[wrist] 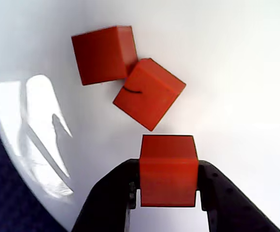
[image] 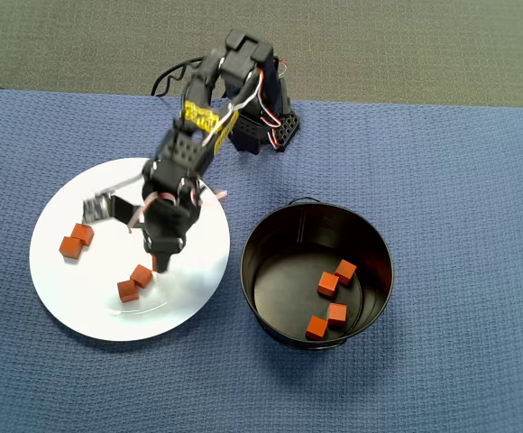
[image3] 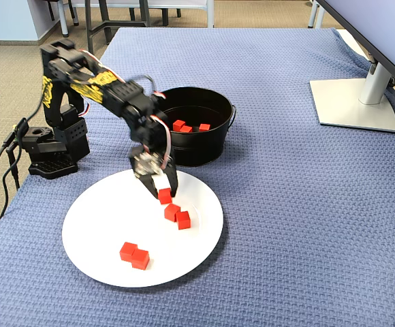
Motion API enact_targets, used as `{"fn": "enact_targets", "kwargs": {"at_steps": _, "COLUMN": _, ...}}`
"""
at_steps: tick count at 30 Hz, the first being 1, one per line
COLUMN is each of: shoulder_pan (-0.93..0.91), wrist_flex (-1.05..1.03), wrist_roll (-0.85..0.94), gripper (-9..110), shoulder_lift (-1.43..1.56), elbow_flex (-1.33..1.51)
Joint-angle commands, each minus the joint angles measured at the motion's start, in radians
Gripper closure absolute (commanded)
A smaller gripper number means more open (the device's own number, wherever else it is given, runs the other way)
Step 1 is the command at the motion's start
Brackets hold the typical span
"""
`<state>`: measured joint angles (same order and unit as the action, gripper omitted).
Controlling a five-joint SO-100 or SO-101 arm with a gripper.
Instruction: Pick up the red cubes from the white plate and place them in the black recipient
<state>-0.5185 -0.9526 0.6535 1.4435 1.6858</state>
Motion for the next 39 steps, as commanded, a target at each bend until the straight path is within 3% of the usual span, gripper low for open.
{"fn": "enact_targets", "kwargs": {"at_steps": 1, "shoulder_pan": -0.031, "wrist_flex": -0.061, "wrist_roll": -0.080, "gripper": 101, "shoulder_lift": 0.319, "elbow_flex": 0.040}}
{"fn": "enact_targets", "kwargs": {"at_steps": 7, "shoulder_pan": 0.043, "wrist_flex": -0.175, "wrist_roll": -0.229, "gripper": 101, "shoulder_lift": 0.713, "elbow_flex": 0.140}}
{"fn": "enact_targets", "kwargs": {"at_steps": 13, "shoulder_pan": 0.414, "wrist_flex": -0.141, "wrist_roll": -0.463, "gripper": 102, "shoulder_lift": 0.772, "elbow_flex": 0.104}}
{"fn": "enact_targets", "kwargs": {"at_steps": 14, "shoulder_pan": 0.492, "wrist_flex": -0.117, "wrist_roll": -0.469, "gripper": 97, "shoulder_lift": 0.758, "elbow_flex": 0.109}}
{"fn": "enact_targets", "kwargs": {"at_steps": 16, "shoulder_pan": 0.627, "wrist_flex": -0.161, "wrist_roll": -0.408, "gripper": 70, "shoulder_lift": 0.681, "elbow_flex": 0.069}}
{"fn": "enact_targets", "kwargs": {"at_steps": 17, "shoulder_pan": 0.653, "wrist_flex": -0.229, "wrist_roll": -0.380, "gripper": 64, "shoulder_lift": 0.652, "elbow_flex": 0.026}}
{"fn": "enact_targets", "kwargs": {"at_steps": 21, "shoulder_pan": 0.483, "wrist_flex": -0.290, "wrist_roll": -0.313, "gripper": 66, "shoulder_lift": 0.707, "elbow_flex": 0.017}}
{"fn": "enact_targets", "kwargs": {"at_steps": 28, "shoulder_pan": 0.117, "wrist_flex": -0.141, "wrist_roll": -0.109, "gripper": 73, "shoulder_lift": 0.704, "elbow_flex": 0.120}}
{"fn": "enact_targets", "kwargs": {"at_steps": 34, "shoulder_pan": -0.018, "wrist_flex": -0.074, "wrist_roll": 0.002, "gripper": 73, "shoulder_lift": 0.620, "elbow_flex": 0.152}}
{"fn": "enact_targets", "kwargs": {"at_steps": 39, "shoulder_pan": -0.063, "wrist_flex": 0.003, "wrist_roll": 0.196, "gripper": 74, "shoulder_lift": 0.508, "elbow_flex": 0.221}}
